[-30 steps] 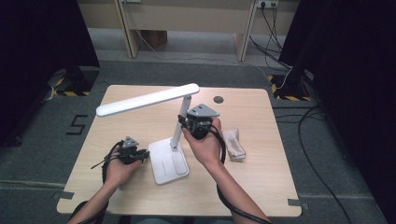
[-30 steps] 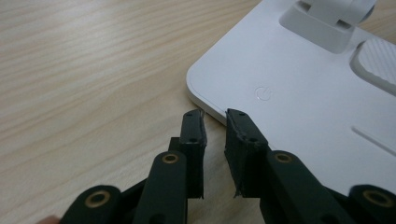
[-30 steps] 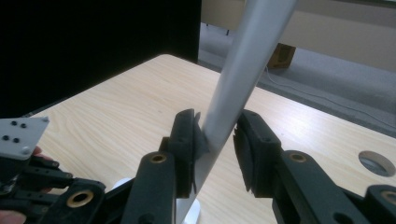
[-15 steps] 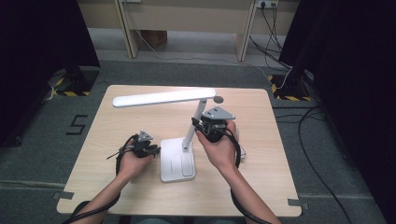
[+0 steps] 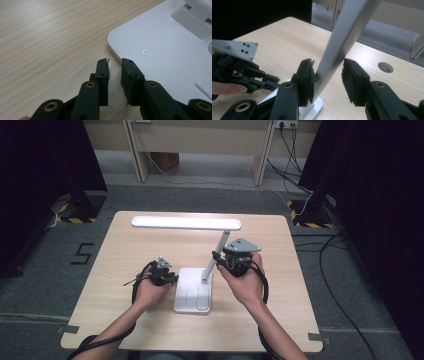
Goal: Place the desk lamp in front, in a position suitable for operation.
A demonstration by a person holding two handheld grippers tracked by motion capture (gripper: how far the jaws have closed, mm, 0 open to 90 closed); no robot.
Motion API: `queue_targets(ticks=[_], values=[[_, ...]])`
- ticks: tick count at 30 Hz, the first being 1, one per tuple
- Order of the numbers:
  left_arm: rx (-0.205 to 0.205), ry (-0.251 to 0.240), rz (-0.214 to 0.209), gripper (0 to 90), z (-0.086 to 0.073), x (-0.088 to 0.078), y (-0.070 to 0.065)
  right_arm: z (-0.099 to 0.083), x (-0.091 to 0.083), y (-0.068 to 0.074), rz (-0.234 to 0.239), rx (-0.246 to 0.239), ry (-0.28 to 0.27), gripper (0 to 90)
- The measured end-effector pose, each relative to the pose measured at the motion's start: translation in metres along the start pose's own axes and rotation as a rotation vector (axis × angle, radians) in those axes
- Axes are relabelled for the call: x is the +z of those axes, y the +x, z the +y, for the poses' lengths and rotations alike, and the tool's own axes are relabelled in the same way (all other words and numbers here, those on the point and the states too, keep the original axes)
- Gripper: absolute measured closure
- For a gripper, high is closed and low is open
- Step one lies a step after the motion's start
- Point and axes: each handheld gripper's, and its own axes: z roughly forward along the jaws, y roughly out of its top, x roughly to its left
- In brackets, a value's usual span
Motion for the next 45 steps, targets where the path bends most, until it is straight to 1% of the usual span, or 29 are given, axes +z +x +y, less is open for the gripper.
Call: queue_targets(ticks=[5, 7, 8, 9, 10, 11, 12, 13, 14, 17, 18, 21, 22, 24, 27, 29, 30, 33, 34, 35, 36, 37, 38, 40, 41, 42, 43, 44, 45], values=[[0.002, -0.004, -0.002, 74.4, -0.002, -0.001, 0.0, -0.002, 0.002, 0.0, 0.005, -0.009, 0.002, 57.8], [-0.005, -0.013, -0.002, 72.6, -0.004, -0.002, -0.001, -0.004, 0.001, 0.0, 0.025, -0.015, -0.013, 51.7], [-0.005, -0.013, -0.002, 71.6, -0.004, -0.002, -0.001, -0.004, 0.001, 0.0, 0.025, -0.015, -0.013, 51.7], [-0.003, -0.019, -0.001, 70.5, -0.006, -0.004, -0.001, -0.006, -0.001, 0.0, 0.05, -0.031, -0.014, 46.7], [-0.003, -0.019, -0.001, 69.3, -0.006, -0.004, -0.001, -0.006, -0.001, 0.0, 0.05, -0.031, -0.014, 46.7], [-0.014, -0.034, -0.002, 67.1, -0.008, -0.006, -0.001, -0.009, -0.004, 0.0, 0.066, -0.045, -0.009, 45.0], [-0.014, -0.044, -0.008, 65.7, -0.009, -0.007, -0.001, -0.011, -0.006, 0.0, 0.071, -0.046, -0.017, 44.3], [-0.014, -0.044, -0.008, 64.3, -0.009, -0.007, -0.001, -0.011, -0.006, 0.0, 0.071, -0.046, -0.017, 44.3], [-0.015, -0.049, -0.012, 63.1, -0.011, -0.01, -0.001, -0.014, -0.011, -0.001, 0.084, -0.058, -0.022, 43.6], [-0.013, -0.047, -0.011, 61.9, -0.014, -0.012, -0.001, -0.016, -0.016, -0.002, 0.095, -0.059, -0.031, 43.3], [-0.018, -0.049, -0.012, 61.7, -0.016, -0.013, -0.002, -0.018, -0.02, -0.002, 0.108, -0.056, -0.042, 43.3], [-0.017, -0.049, -0.016, 61.5, -0.018, -0.013, -0.002, -0.022, -0.024, -0.003, 0.116, -0.055, -0.042, 43.4], [-0.01, -0.049, -0.015, 61.2, -0.018, -0.014, -0.003, -0.027, -0.026, -0.005, 0.111, -0.048, -0.039, 43.4], [-0.011, -0.053, -0.015, 61.1, -0.018, -0.015, -0.003, -0.03, -0.027, -0.006, 0.109, -0.045, -0.036, 43.4], [-0.009, -0.066, -0.015, 60.7, -0.02, -0.02, -0.003, -0.041, -0.028, -0.012, 0.101, -0.033, -0.018, 43.4], [-0.006, -0.07, -0.015, 59.5, -0.022, -0.025, -0.002, -0.048, -0.029, -0.019, 0.081, -0.023, 0.003, 43.5], [-0.006, -0.07, -0.012, 57.9, -0.023, -0.026, -0.002, -0.057, -0.028, -0.026, 0.061, -0.016, 0.026, 43.7], [-0.003, -0.072, -0.005, 56.1, -0.027, -0.031, -0.001, -0.066, -0.025, -0.034, 0.047, 0.007, 0.053, 44.2], [-0.002, -0.079, -0.003, 54.2, -0.029, -0.035, -0.001, -0.075, -0.023, -0.043, 0.025, 0.028, 0.08, 44.9], [-0.002, -0.079, -0.003, 53.8, -0.029, -0.035, -0.001, -0.075, -0.023, -0.043, 0.025, 0.028, 0.08, 44.9], [-0.002, -0.086, -0.003, 53.2, -0.032, -0.039, -0.001, -0.083, -0.02, -0.052, 0.001, 0.056, 0.107, 44.9], [-0.002, -0.086, -0.003, 52.8, -0.032, -0.039, -0.001, -0.083, -0.02, -0.052, 0.001, 0.056, 0.107, 44.9], [-0.003, -0.089, -0.004, 52.5, -0.036, -0.042, -0.001, -0.09, -0.017, -0.059, -0.02, 0.078, 0.133, 44.7], [-0.005, -0.089, -0.007, 52.3, -0.038, -0.043, -0.002, -0.092, -0.016, -0.062, -0.032, 0.083, 0.139, 44.2], [-0.008, -0.093, -0.009, 51.8, -0.039, -0.044, -0.003, -0.097, -0.012, -0.068, -0.078, 0.089, 0.172, 42.3], [-0.003, -0.093, -0.007, 51.8, -0.04, -0.044, -0.003, -0.097, -0.012, -0.068, -0.078, 0.089, 0.172, 42.3], [-0.003, -0.093, -0.009, 51.5, -0.041, -0.045, -0.003, -0.099, -0.01, -0.071, -0.093, 0.09, 0.181, 41.6], [-0.007, -0.095, -0.01, 50.7, -0.043, -0.047, -0.003, -0.104, -0.004, -0.078, -0.128, 0.092, 0.209, 39.7], [-0.007, -0.095, -0.01, 50.3, -0.043, -0.047, -0.003, -0.104, -0.004, -0.078, -0.128, 0.092, 0.209, 39.7]])
